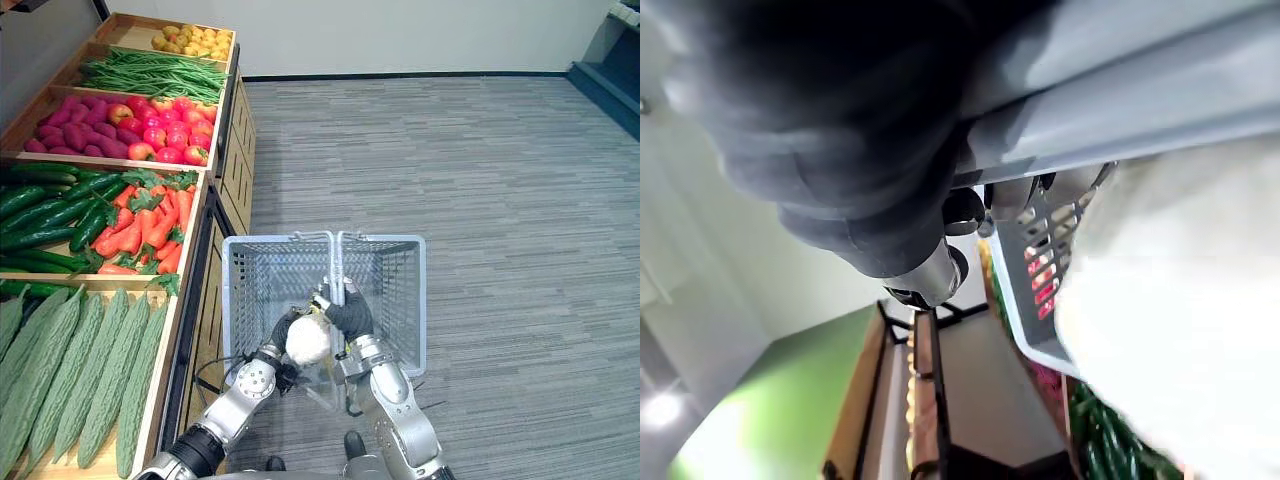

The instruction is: Pick vegetable in the basket

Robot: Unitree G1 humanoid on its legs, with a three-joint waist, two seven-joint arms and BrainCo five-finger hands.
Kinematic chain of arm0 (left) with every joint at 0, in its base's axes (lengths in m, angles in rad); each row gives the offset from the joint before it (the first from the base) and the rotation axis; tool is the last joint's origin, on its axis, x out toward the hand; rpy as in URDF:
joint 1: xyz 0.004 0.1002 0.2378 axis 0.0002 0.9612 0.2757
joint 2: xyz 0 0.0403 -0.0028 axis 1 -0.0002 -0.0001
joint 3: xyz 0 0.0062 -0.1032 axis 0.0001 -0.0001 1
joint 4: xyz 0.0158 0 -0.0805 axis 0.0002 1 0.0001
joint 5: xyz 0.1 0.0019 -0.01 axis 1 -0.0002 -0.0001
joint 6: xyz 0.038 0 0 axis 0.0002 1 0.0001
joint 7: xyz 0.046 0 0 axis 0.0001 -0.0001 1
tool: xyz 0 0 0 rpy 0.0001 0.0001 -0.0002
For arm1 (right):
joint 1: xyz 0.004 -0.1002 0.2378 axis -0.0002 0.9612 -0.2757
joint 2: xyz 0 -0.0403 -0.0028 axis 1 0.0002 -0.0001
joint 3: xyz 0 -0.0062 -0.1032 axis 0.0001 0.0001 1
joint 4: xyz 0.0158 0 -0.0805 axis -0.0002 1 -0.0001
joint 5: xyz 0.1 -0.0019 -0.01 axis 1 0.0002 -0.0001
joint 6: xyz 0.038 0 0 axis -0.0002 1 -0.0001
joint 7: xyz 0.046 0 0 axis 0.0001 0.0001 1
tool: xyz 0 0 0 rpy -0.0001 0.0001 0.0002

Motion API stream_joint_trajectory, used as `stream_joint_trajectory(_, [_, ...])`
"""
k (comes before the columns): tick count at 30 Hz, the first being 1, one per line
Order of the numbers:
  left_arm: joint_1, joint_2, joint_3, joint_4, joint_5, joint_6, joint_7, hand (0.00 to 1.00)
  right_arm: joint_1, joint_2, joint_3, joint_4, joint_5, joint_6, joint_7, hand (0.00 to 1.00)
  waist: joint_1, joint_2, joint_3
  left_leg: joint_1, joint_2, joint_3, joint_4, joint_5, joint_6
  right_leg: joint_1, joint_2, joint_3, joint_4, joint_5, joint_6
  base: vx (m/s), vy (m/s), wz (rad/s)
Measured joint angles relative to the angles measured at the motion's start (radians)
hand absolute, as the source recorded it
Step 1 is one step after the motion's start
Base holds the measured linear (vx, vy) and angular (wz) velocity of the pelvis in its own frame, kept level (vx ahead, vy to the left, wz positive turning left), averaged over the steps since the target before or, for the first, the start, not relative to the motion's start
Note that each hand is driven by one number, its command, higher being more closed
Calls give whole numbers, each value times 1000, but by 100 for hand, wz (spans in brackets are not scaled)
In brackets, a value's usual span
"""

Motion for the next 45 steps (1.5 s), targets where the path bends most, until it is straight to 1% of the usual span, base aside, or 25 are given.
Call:
stream_joint_trajectory(1, [-1, 0, -2, 9, 12, 2, 0, 0, 0, 0, 11, -4, 0, 0, 1, 100, -5, -3, -2, 0, 0, 0, 0, 5, 5, 0, 0, 0, 0, 0, 0, 0, 0, 0])
stream_joint_trajectory(4, [-3, -1, -2, 10, 21, 6, 0, 0, 4, -2, 12, -4, -5, 0, 1, 100, -7, -5, -3, 1, -1, -1, 0, 5, 6, 1, 0, -1, 0, 1, 1, 0, 0, 0])
stream_joint_trajectory(8, [-9, 0, 7, 11, 59, 7, -2, 0, 24, -3, 0, -4, -47, 0, 1, 100, -9, -5, -4, 2, -2, -3, -2, 10, 6, 8, -4, -3, -12, 9, 7, -5, -5, 1])
stream_joint_trajectory(11, [-9, 0, 10, 11, 92, 7, -7, 0, 54, 1, -39, -3, -78, 0, 1, 100, -9, -5, -5, 5, -4, -9, -17, 19, 6, 8, -6, -11, -13, 9, 7, -22, -27, 9])
stream_joint_trajectory(15, [-6, 7, 15, 2, 134, 6, -21, 0, 97, 1, -124, 17, -114, 0, 1, 100, -10, -5, -6, 7, -7, -23, -35, 33, 6, 8, -8, -27, -13, 9, 7, -26, -33, 10])
stream_joint_trajectory(17, [-2, 10, 20, -7, 137, 6, -21, 0, 100, 3, -138, 36, -122, 0, 1, 100, -12, -4, -7, 8, -7, -23, -36, 33, 6, 8, -8, -27, -14, 9, 7, -15, -14, -1])
stream_joint_trajectory(20, [30, 9, 38, -102, 173, -2, -22, 0, 145, 13, -184, 49, -143, 1, 1, 100, -12, -2, -9, 8, -7, -24, -39, 36, 2, 8, -8, -29, -16, 9, 7, -10, -11, 0])
stream_joint_trajectory(23, [55, 10, 53, -152, 173, -11, -22, 0, 179, 19, -224, 53, -155, 1, 0, 100, -13, 1, -24, 21, -8, -23, -63, 48, 0, 11, -8, -29, -21, 9, 7, 0, 0, 0])
stream_joint_trajectory(26, [85, 8, 54, -208, 171, -29, -23, 0, 203, 41, -272, 57, -165, 1, -4, 100, -12, 4, -30, 29, -12, -20, -80, 54, 0, 11, -8, -33, -22, 8, 7, -9, -9, -2])
stream_joint_trajectory(28, [116, 9, 57, -247, 152, -31, -23, 0, 214, 48, -299, 57, -171, 1, -9, 100, -13, 11, -42, 42, -16, -17, -106, 69, 5, 11, -9, -33, -23, 8, 8, -22, -19, -5])
stream_joint_trajectory(29, [157, 7, 79, -309, 101, -40, -37, 0, 215, 58, -335, 57, -187, 1, -25, 100, -11, 13, -44, 51, -19, -12, -121, 73, 4, 12, -11, -33, -23, 8, 8, -22, -10, -4])
stream_joint_trajectory(31, [189, 10, 97, -349, 67, -50, -45, 0, 216, 72, -359, 57, -199, 1, -31, 100, -10, 13, -44, 55, -19, -11, -125, 75, 3, 15, -11, -34, -22, 7, 9, -13, -5, -2])
stream_joint_trajectory(33, [249, 11, 131, -405, -51, -60, -75, 0, 218, 80, -395, 57, -224, 1, -44, 100, -6, 13, -45, 67, -20, -9, -128, 74, 3, 25, -12, -37, -22, 4, 12, -20, -12, 1])
stream_joint_trajectory(35, [315, 16, 161, -458, -180, -62, -104, 0, 219, 91, -441, 57, -230, 1, -52, 100, -1, 16, -50, 69, -22, -7, -133, 71, -2, 26, -11, -50, -21, -5, 25, -43, -35, 2])
stream_joint_trajectory(37, [359, 23, 180, -483, -252, -64, -119, 0, 227, 91, -470, 57, -232, 1, -61, 100, 3, 23, -54, 69, -23, -8, -133, 71, -2, 25, -11, -53, -17, -9, 28, -17, -18, 2])
stream_joint_trajectory(38, [371, 23, 188, -486, -268, -67, -125, 0, 230, 91, -478, 57, -232, 1, -66, 100, 5, 25, -56, 69, -23, -7, -133, 71, -2, 25, -12, -54, -16, -9, 27, 0, 0, 0])
stream_joint_trajectory(39, [395, 21, 219, -490, -288, -71, -129, 0, 239, 94, -502, 57, -234, 1, -69, 100, 18, 29, -58, 69, -23, -6, -133, 71, -2, 25, -12, -55, -16, -10, 25, 0, 0, 0])
stream_joint_trajectory(41, [409, 20, 257, -491, -305, -71, -129, 0, 248, 97, -526, 64, -241, 1, -70, 100, 26, 30, -59, 69, -23, -6, -133, 71, -2, 26, -12, -58, -16, -10, 25, -7, -12, 2])
stream_joint_trajectory(45, [455, 18, 357, -488, -308, -73, -126, 0, 248, 99, -538, 129, -261, 1, -70, 100, 29, 24, -63, 69, -23, -10, -133, 71, -2, 27, -14, -63, -16, -10, 25, -4, -6, 1])
